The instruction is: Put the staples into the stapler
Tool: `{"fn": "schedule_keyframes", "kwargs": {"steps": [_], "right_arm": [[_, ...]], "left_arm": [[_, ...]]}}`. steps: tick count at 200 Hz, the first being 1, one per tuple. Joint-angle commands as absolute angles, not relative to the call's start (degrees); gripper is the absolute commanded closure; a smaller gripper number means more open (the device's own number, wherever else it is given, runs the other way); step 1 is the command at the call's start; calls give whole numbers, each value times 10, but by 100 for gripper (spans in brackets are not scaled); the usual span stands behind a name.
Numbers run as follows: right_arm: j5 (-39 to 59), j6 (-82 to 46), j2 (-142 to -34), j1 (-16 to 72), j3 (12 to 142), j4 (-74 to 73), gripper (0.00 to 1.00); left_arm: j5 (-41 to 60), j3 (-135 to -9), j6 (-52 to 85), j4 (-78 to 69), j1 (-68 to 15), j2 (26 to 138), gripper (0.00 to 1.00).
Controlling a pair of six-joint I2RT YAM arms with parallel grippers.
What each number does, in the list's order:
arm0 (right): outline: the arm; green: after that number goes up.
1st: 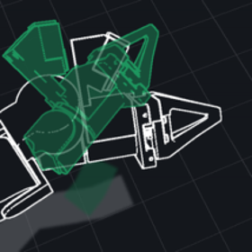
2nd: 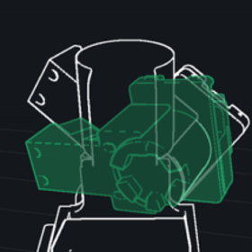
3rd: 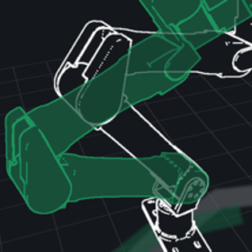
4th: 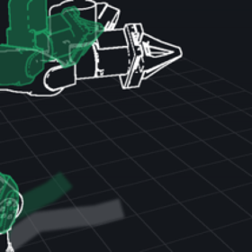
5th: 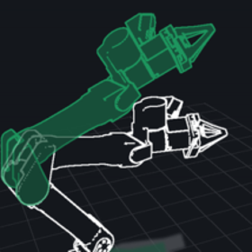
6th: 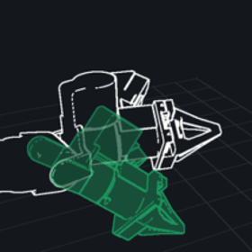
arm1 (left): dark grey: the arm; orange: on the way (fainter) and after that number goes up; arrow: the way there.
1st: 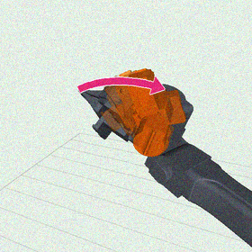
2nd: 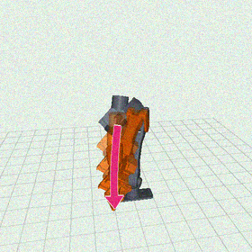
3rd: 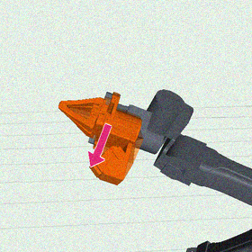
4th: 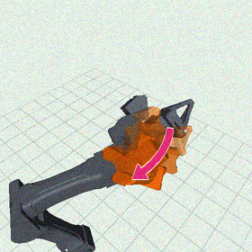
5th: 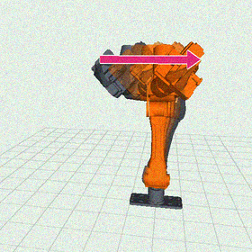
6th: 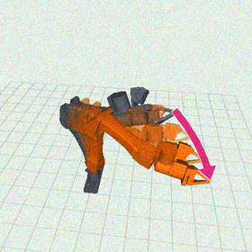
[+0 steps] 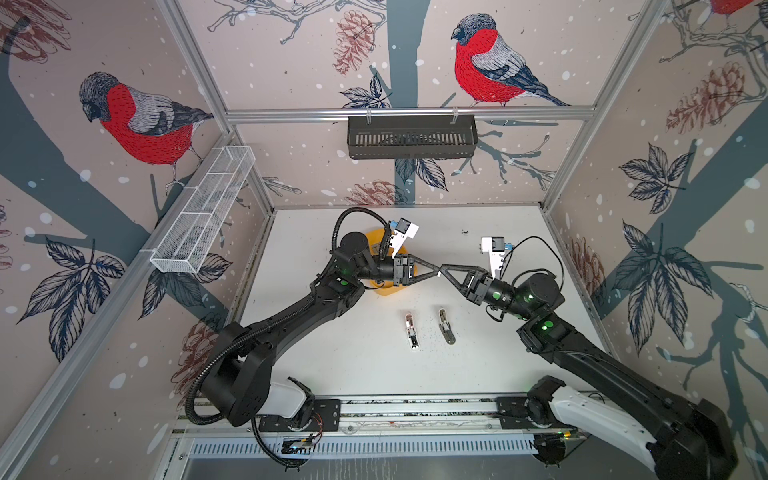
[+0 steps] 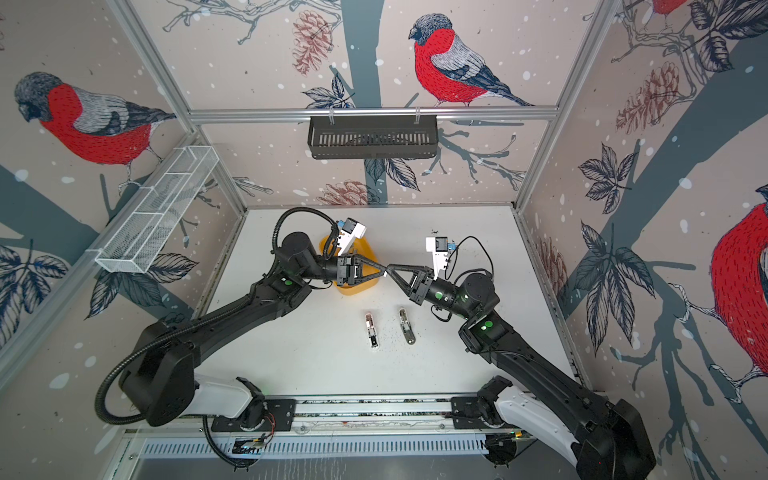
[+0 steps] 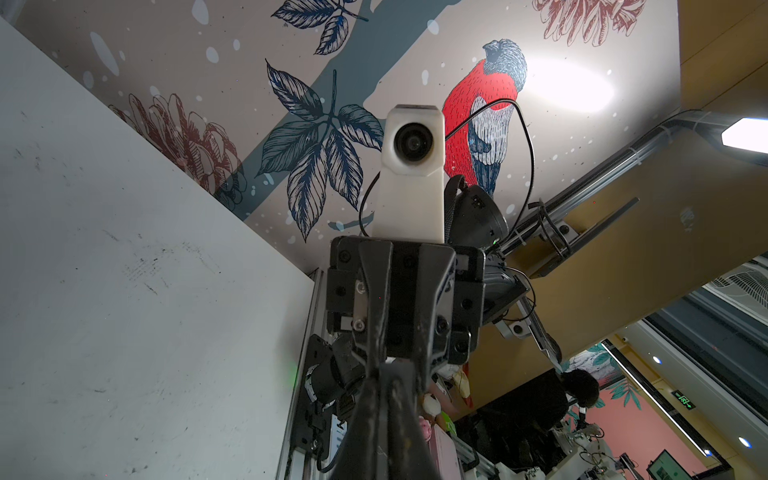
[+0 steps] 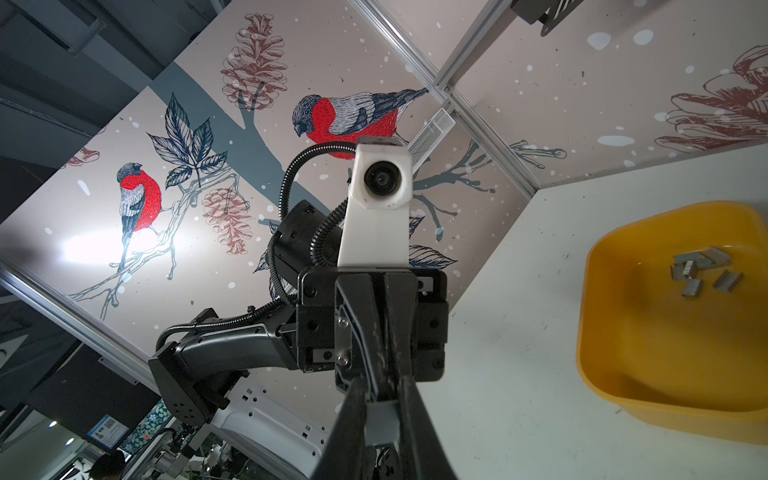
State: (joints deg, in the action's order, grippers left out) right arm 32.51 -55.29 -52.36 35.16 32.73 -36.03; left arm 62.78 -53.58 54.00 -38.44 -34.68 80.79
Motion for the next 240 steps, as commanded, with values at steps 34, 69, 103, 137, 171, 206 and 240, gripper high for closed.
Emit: {"fn": "schedule_keyframes", "kwargs": {"steps": [34,69,103,137,171,206,240], "right_arm": [[321,-544,-520,351,327,-369,82],[324,-547,-522,352,328,-372,74],[328,-549,-527,352,329,-379,73],[328,-549,-529,352,330,-382,73],[326,-548,-527,352,329,-382,74],[323,-546,-523,351,327,-384,74],[323,-544,-522,351,329,-386,73]], "left_arm": [[636,-540,531,-394,-347,805,100],[639,-541,529,-395,-347,805,100],[641,-541,529,-395,-348,806,100],[642,-541,529,-396,-348,805,100],[644,-541,529,-395,-350,807,100],[646,-540,528,-394,-350,809,100],[646,-540,526,-395,-350,811,100]]}}
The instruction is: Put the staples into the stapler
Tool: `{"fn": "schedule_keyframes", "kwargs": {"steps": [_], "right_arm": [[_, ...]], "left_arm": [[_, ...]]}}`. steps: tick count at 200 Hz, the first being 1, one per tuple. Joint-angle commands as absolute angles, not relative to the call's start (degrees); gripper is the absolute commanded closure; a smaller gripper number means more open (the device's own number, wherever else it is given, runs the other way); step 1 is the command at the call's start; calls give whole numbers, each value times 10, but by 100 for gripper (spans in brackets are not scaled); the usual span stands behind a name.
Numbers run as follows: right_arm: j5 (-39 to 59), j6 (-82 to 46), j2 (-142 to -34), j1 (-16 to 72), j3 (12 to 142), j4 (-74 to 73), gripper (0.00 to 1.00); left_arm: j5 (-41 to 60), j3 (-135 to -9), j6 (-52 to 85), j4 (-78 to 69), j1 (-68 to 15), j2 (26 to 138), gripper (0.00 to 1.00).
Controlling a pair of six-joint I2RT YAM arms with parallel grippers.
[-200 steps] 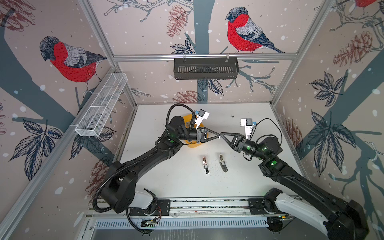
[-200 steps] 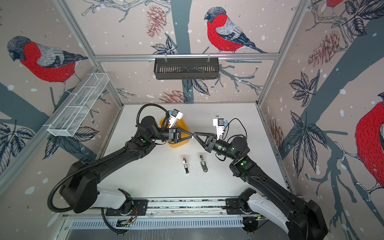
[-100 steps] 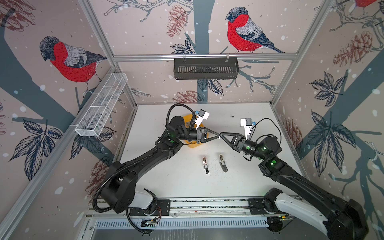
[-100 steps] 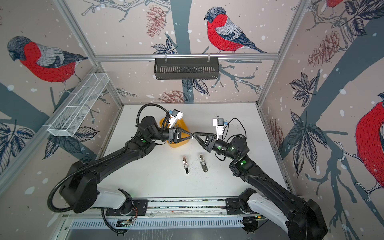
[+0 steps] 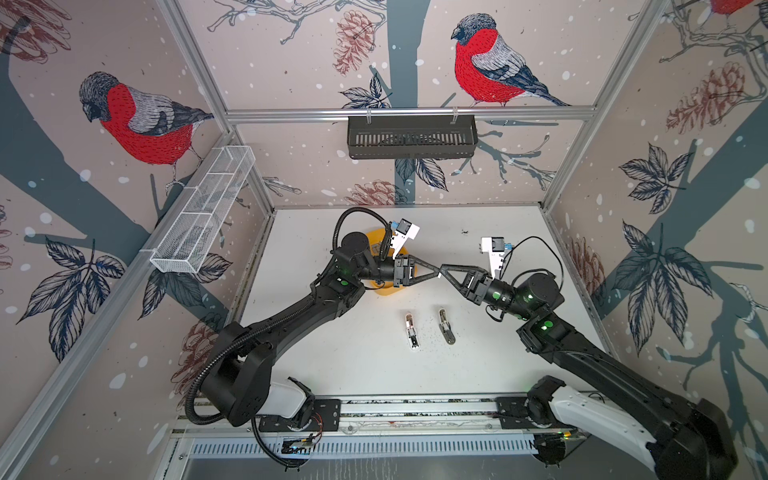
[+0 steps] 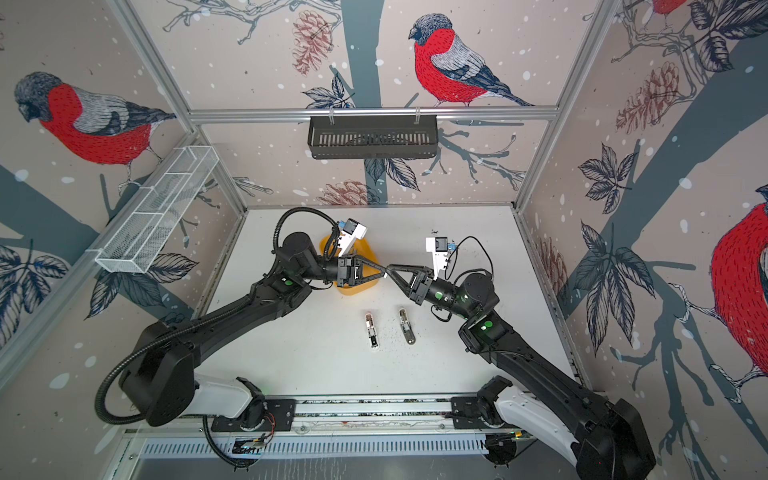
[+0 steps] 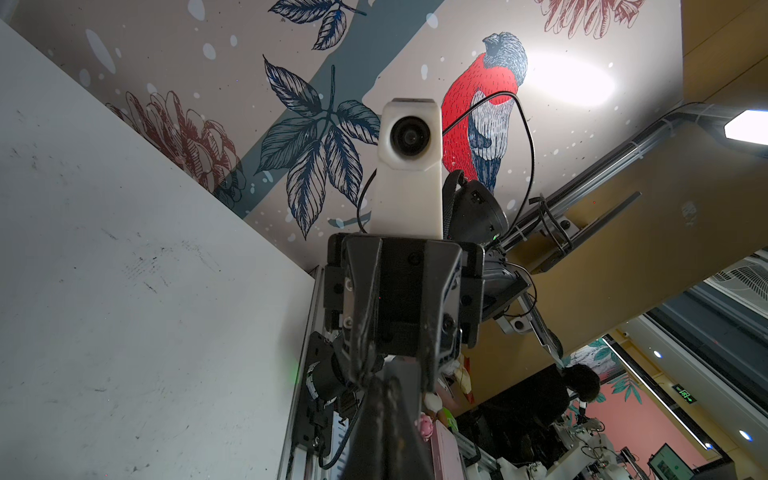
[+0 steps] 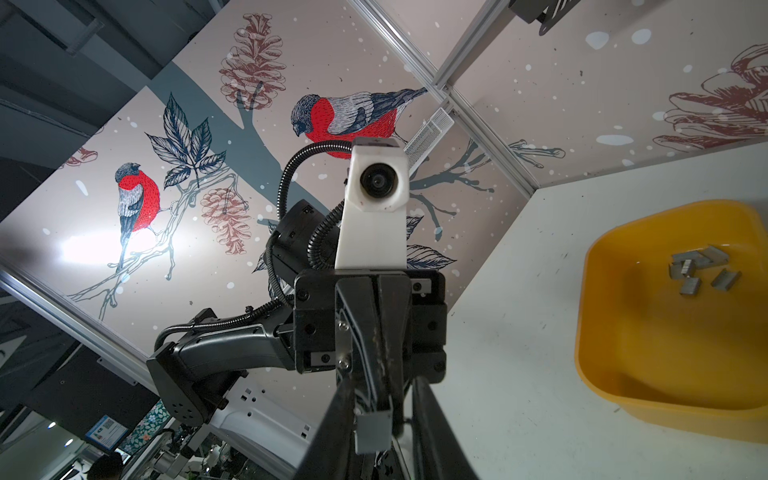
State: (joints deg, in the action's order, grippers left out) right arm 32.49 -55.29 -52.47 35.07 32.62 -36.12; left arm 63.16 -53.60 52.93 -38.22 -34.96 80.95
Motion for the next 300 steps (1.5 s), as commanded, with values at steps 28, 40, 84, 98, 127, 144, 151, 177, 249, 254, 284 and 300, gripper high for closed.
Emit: {"fn": "schedule_keyframes", "kwargs": {"steps": [28,40,84,98,127,144,151,177,249,254,284,300], "right_arm": [[327,-545,-523,351,330,-388,73],[327,-545,-523,351,330,-388,73],[326,-544,-523,351,328,-388,79],[326,-544,-522,351,327,-388,80],[325,-544,-521,351,328,-385,82],[326,-544,-521,351,327,-384,82],[325,-544,-521,351,327,-383,82],[325,-544,-520,351,327,-382,82],[307,-513,-504,344,327,-326,82],[305,-510,-502,343,326,-318,82],[271,-462,-483,341,336,-226,82],[241,-415,-474,344,353,-147,82]], "left_arm": [[645,-540,527,-395,-351,812,100],[645,-540,527,-395,-351,811,100],[645,-540,526,-393,-351,810,100],[645,-540,527,-393,-351,810,100],[643,-541,526,-390,-350,810,92],[642,-543,526,-390,-350,811,84],[642,-542,526,-390,-351,811,81],[641,-542,526,-388,-350,810,76],[620,-531,495,-328,-330,790,71],[616,-529,495,-323,-324,787,71],[603,-497,503,-312,-283,759,67],[588,-503,456,-240,-278,739,58]]}}
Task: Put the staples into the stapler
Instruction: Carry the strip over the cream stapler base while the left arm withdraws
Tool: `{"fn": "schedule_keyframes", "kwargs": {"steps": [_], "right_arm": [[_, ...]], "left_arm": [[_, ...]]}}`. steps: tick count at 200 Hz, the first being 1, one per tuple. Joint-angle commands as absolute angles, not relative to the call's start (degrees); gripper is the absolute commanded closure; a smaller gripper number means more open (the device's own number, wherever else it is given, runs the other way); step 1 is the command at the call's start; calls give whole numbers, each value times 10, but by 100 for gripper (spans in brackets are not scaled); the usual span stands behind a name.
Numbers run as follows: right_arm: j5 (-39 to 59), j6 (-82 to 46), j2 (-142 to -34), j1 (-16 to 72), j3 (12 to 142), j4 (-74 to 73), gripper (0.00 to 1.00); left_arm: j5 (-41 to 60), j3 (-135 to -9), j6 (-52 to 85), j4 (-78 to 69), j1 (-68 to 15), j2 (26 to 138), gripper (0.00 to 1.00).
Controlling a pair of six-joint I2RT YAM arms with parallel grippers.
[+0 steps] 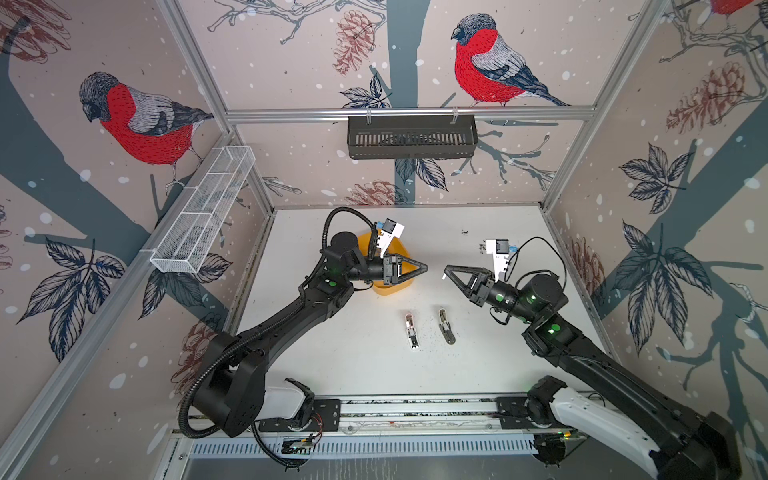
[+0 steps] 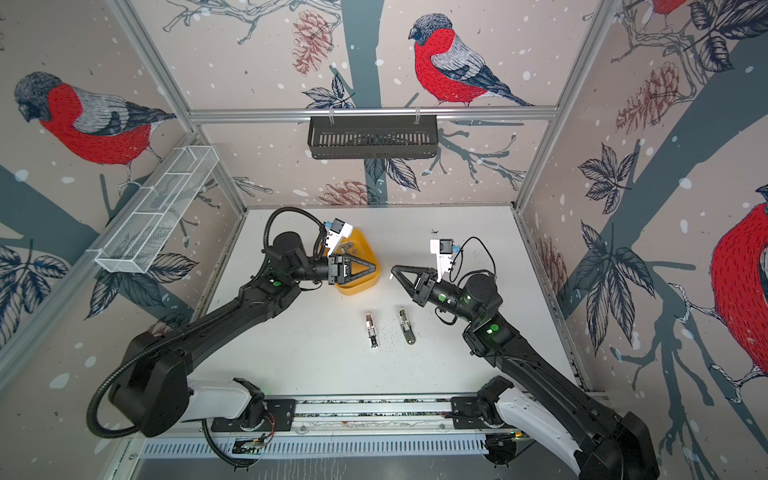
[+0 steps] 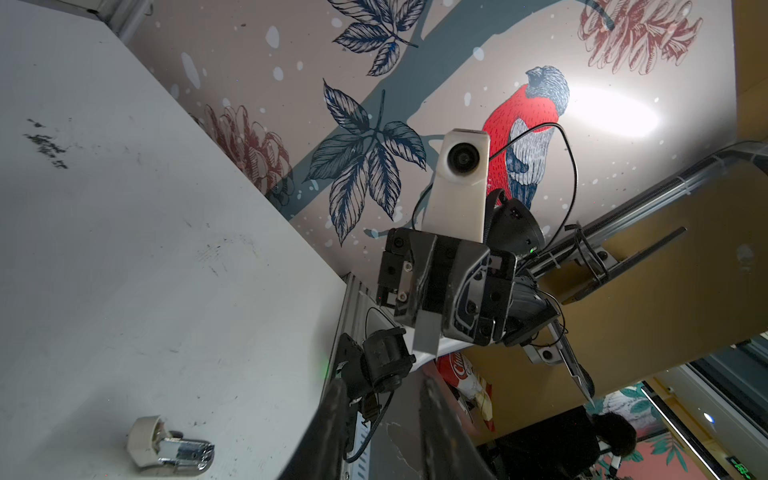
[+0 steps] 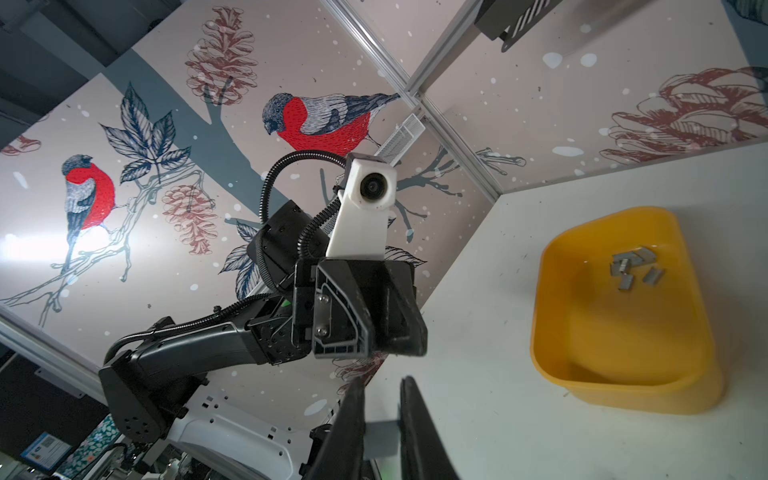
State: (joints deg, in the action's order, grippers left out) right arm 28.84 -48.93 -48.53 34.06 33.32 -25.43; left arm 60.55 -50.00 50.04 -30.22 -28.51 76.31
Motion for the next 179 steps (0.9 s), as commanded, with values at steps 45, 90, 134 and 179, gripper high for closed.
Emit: {"fn": "schedule_keyframes", "kwargs": {"steps": [45,90,134,179], "right_arm": [[122,-311,-464,368,360,-12,82],[-3,-269,-478,432,358,65,82],[-91,-265,-526,496,355,106,83],[-117,-261,-577,519,346,118,84]], "left_arm": [[523,-515,338,-53,-276,681,1],[485,-517,206,98,-276,630,1],[447,-486,128,146,-277,567,1],[425,-452,118,111,-277,529,2]]}}
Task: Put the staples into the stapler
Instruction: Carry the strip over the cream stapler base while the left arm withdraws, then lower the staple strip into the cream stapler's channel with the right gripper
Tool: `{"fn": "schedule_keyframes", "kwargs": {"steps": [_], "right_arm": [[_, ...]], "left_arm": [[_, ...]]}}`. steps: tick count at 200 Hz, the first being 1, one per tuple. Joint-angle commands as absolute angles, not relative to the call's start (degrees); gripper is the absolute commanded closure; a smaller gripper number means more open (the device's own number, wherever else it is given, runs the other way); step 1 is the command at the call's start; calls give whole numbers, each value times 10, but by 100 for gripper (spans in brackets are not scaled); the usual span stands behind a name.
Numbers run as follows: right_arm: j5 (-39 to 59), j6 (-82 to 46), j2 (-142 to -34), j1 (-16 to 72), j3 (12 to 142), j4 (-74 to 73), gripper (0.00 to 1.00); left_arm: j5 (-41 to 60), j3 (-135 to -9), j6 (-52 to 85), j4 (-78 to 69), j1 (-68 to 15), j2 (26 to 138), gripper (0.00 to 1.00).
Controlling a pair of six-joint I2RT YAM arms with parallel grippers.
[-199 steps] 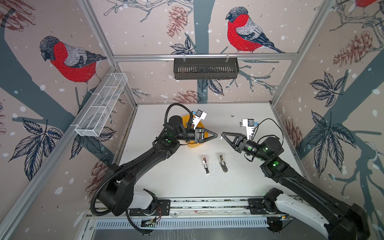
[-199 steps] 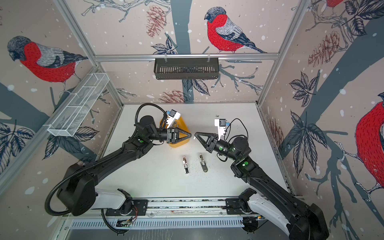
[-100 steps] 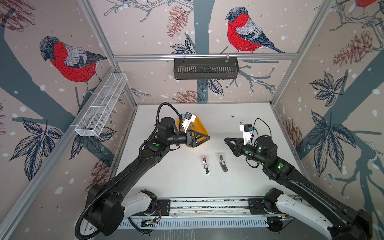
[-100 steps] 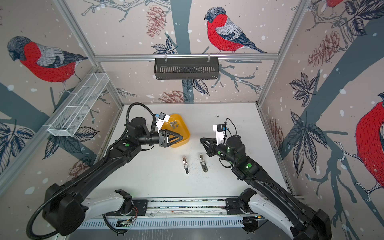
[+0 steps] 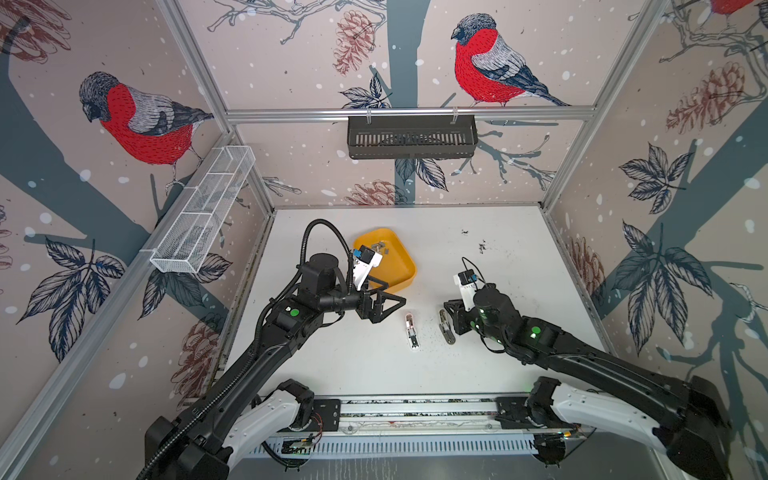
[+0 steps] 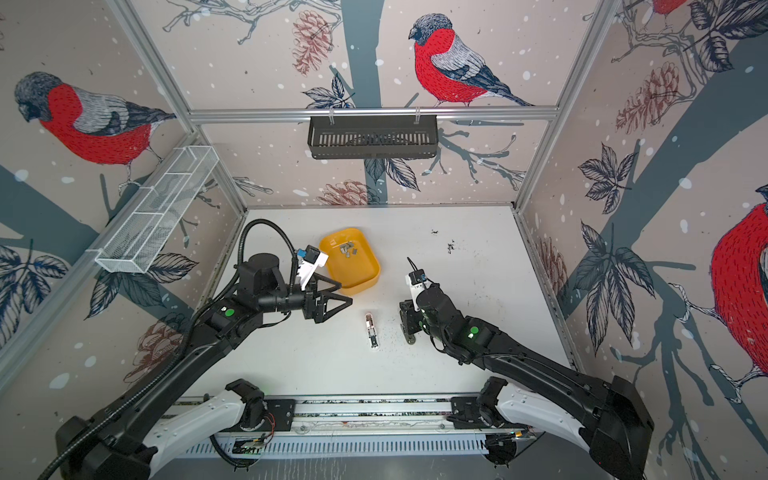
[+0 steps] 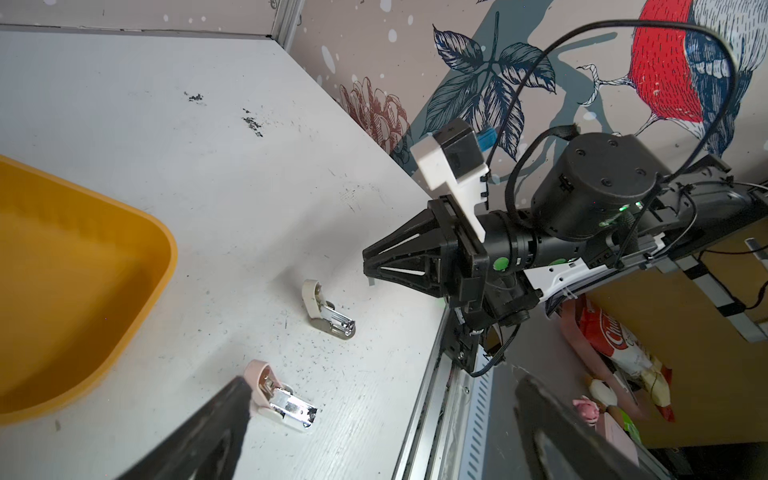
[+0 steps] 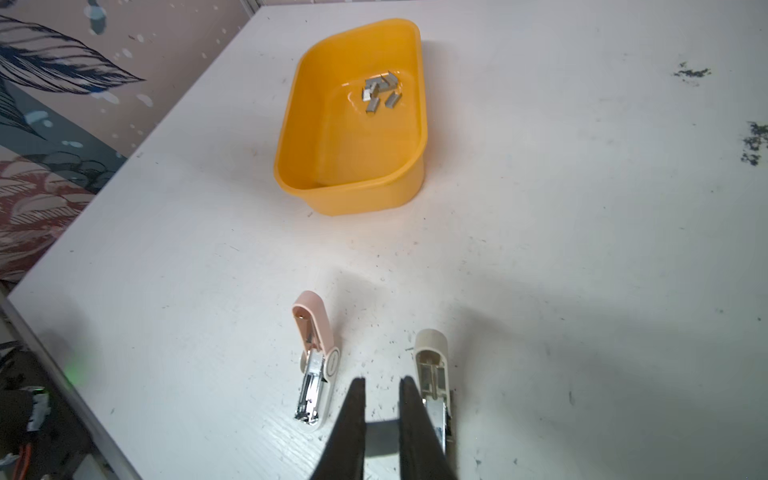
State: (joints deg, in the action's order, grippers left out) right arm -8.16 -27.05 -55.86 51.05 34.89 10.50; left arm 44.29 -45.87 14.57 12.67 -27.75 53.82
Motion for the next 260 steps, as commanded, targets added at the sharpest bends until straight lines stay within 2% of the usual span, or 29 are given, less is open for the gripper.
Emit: {"fn": "schedule_keyframes", "kwargs": {"steps": [1,193,260], "right_arm": [[-117,-261,-578,520,346,119,84],[-130,-291,-692,559,320,105,87],[-139,-304,-701,561,308,96,88]], "left_arm": [[425,-452,118,112,-277,529,2],[404,-430,115,98,-277,514,2],[403,-427,118,95,-276,514,2]]}}
